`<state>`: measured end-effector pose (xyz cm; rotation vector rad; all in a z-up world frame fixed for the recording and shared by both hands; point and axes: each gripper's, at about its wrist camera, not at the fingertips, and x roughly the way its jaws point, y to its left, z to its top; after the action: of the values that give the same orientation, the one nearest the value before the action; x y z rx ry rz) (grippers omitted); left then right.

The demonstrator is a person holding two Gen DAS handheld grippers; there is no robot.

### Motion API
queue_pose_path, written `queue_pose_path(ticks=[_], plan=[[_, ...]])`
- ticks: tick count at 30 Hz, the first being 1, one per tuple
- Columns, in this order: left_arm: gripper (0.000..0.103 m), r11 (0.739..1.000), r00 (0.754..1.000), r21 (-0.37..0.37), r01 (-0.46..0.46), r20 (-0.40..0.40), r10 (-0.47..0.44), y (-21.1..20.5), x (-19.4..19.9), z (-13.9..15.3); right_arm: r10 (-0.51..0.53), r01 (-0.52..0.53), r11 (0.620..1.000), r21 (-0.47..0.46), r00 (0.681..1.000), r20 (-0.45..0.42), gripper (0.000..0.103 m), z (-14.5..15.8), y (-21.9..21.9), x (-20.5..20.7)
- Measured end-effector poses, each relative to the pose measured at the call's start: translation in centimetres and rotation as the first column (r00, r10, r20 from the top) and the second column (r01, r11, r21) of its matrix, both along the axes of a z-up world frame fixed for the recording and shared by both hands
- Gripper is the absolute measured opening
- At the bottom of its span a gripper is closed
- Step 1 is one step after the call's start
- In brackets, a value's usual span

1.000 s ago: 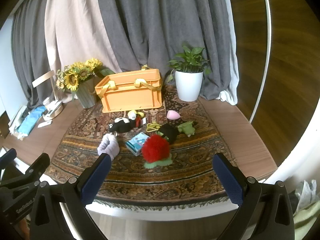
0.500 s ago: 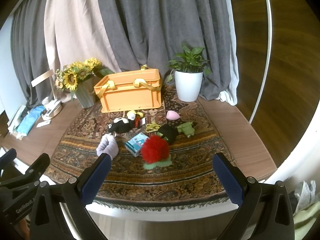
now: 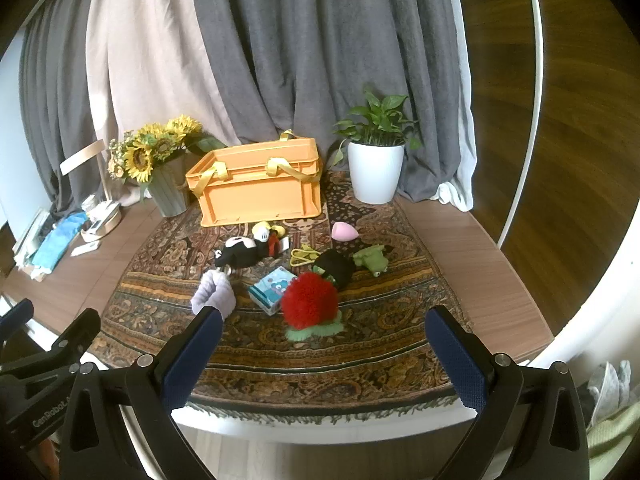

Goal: Organize soft objects

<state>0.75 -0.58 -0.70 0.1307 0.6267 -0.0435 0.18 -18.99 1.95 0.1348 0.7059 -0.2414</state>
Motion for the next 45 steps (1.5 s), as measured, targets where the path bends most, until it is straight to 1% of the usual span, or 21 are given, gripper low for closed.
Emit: queue_pose_path(ticks=[17, 31, 36, 40, 45], plan=[[0.103, 1.0, 1.0, -0.001, -0.001, -0.003, 0.001, 0.0, 0.1, 0.0, 0.0, 0.0, 1.0, -0.002, 1.0, 0.0, 0.102, -0.1, 0.0, 0.1], [0.103, 1.0, 1.0, -0.001, -0.007, -0.02, 0.007, -0.6, -0.2, -1.1, 0.007, -0.007, 1.0, -0.001, 1.0, -0.003, 0.102, -0.3, -0.1, 0.4], [0.103, 1.0, 0.999, 0.001, -0.011, -0.038, 0.011, -0.7, 0.5, -1.2, 0.022, -0.022, 1.0, 0.01, 1.0, -0.016, 0.102, -1.5, -0.9, 1.3], [0.103, 1.0, 0.998, -0.004, 0.001, -0.061, -0.001, -1.1, 0.9, -1.8, 0.041, -0.041, 0.999, 0.016, 0.999, -0.025, 0.102, -2.5, -1.1, 1.8], [0.103, 1.0, 0.997, 0.004, 0.004, -0.076, -0.004, -1.9, 1.6, -3.1, 0.06, -0.06, 0.998, 0.003, 0.998, -0.033, 0.102, -3.9, -1.6, 2.7]])
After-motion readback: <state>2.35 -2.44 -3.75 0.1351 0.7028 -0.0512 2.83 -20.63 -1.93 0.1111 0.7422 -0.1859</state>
